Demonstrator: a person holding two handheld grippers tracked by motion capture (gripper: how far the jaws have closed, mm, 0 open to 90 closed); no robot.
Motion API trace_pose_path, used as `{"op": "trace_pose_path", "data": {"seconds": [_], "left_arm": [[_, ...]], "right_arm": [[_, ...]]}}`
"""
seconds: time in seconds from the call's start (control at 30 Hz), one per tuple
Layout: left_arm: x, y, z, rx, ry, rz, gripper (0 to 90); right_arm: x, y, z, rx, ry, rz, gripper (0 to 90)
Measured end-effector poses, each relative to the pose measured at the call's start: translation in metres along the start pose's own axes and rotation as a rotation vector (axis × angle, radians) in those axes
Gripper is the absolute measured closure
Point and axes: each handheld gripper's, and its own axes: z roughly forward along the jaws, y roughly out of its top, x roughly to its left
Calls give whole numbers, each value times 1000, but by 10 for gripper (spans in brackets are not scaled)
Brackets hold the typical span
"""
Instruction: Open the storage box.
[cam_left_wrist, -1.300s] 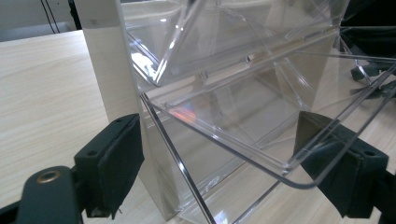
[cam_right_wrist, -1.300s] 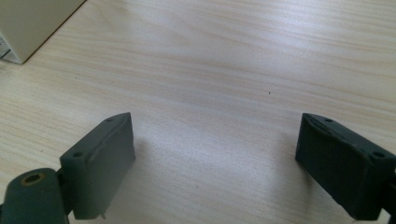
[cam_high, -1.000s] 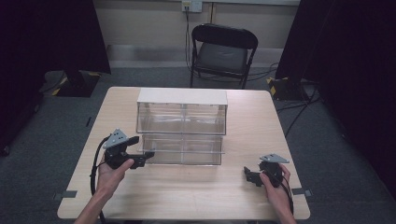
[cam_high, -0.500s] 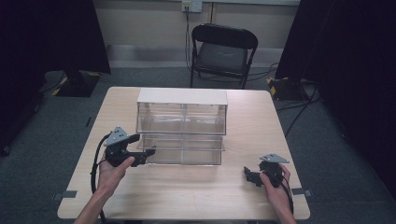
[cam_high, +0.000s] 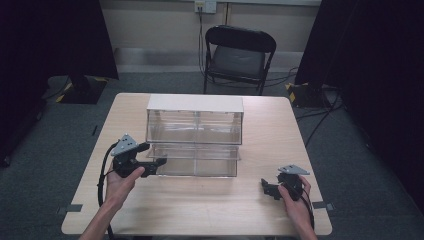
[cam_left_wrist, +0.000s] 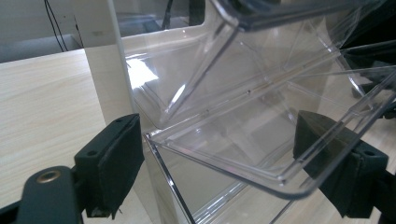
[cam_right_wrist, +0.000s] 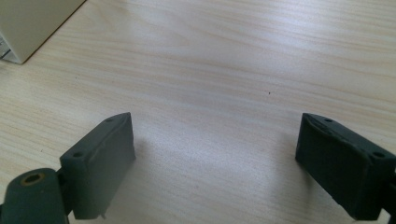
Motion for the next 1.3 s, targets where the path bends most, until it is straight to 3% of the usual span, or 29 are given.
{"op": "trace_pose_path", "data": {"seconds": [0.17, 0.5, 1.3], "left_arm": [[0, 1, 0, 9, 2, 13, 156], [1, 1, 1, 7, 3, -2, 155], [-1, 12, 1, -37, -14, -8, 155]], "right_arm": [[0, 0, 0, 0, 0, 0, 110], [0, 0, 0, 0, 0, 0, 110], [0, 0, 0, 0, 0, 0, 110]]}}
